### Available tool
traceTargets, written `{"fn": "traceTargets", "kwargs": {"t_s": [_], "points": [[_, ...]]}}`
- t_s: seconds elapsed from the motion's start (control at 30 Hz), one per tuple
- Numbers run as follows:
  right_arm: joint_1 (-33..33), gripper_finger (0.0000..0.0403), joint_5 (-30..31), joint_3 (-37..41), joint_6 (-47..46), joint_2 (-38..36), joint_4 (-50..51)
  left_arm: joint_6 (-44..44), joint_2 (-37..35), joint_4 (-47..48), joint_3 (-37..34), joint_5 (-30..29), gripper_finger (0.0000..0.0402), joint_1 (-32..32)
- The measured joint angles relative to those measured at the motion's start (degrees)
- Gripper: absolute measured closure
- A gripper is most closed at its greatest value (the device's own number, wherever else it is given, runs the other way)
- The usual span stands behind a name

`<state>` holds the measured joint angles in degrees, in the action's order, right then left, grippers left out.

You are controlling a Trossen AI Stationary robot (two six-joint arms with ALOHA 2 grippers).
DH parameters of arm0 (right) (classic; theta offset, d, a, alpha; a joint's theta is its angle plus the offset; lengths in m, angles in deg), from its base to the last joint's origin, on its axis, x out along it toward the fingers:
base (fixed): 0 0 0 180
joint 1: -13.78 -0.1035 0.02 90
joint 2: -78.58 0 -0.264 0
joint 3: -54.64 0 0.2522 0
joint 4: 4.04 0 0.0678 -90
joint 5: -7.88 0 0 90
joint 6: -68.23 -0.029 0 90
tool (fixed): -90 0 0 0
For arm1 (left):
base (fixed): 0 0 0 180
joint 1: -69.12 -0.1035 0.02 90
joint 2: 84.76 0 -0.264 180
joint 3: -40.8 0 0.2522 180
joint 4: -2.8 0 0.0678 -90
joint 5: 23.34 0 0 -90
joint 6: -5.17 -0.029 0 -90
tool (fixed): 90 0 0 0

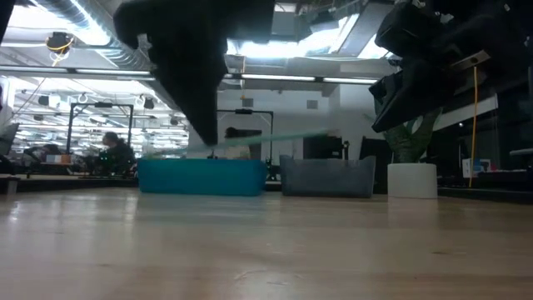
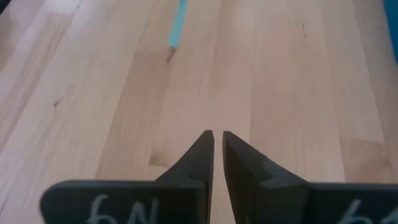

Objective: Sort pens & pencils
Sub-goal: Put the light green pencil into the blue bin

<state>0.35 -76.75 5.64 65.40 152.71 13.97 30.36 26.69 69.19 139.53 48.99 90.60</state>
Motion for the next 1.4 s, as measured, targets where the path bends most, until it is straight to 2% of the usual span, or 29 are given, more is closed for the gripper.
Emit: {"fn": "traceTargets", "kwargs": {"t_s": [0.43, 0.63, 1.0, 1.4], "points": [[0.00, 0.0366, 0.00, 0.00, 0.00, 0.00, 0.49, 1.55, -6.87, 4.51, 0.10, -6.91, 0.0400, 0.02], [0.00, 0.0366, 0.00, 0.00, 0.02, 0.00, 0.48, 1.76, -6.81, 4.27, -0.49, -6.89, 0.0400, -0.49], [0.00, 0.0366, 0.00, 0.00, 0.13, 0.00, 0.28, 4.66, -6.68, 3.48, -7.86, -6.39, 0.0384, -4.66], [0.02, 0.0366, 0.02, 0.00, 4.82, 4.32, -4.28, -4.68, -6.68, -2.44, -7.89, -8.27, 0.0400, -8.94]]}}
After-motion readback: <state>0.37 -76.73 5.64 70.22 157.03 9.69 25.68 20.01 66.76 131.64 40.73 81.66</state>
